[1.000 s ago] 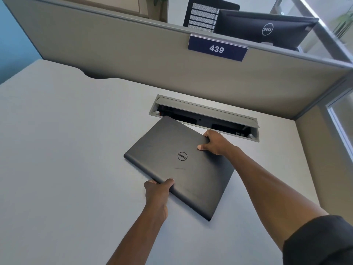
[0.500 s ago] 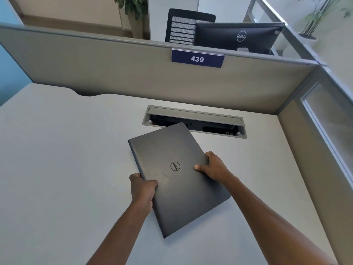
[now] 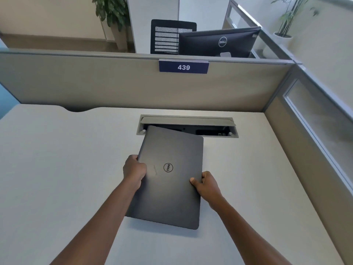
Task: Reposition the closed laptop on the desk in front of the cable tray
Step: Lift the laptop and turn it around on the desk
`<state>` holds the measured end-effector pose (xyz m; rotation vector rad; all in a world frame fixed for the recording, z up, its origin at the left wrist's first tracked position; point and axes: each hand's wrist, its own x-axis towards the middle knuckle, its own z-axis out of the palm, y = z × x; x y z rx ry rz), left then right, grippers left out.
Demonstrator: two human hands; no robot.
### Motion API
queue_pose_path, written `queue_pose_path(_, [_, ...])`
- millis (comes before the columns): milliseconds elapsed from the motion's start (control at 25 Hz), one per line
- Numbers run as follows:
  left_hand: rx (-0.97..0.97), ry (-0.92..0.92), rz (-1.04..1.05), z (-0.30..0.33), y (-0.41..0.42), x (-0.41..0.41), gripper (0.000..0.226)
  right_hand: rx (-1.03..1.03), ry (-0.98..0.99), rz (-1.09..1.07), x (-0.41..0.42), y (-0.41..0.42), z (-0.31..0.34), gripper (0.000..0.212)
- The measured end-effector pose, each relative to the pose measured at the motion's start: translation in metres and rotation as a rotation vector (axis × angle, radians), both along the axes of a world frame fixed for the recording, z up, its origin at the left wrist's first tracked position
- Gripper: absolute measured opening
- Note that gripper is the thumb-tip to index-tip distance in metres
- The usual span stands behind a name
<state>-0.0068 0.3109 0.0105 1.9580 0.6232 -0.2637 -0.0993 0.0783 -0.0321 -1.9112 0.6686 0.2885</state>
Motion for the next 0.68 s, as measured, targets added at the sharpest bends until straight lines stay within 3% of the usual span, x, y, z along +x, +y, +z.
queue_pose_path(120, [0.02, 0.006, -0.084, 0.004, -0.001, 0.023, 0.028, -0.017, 0.009, -0.041, -0.008, 0.009, -0.004, 0.025])
queue_pose_path(680, [0.202, 0.013, -0.642, 0.004, -0.037, 0.087, 0.056, 0.281, 0.008, -0.308, -0.051, 0.065, -0.014, 0.013])
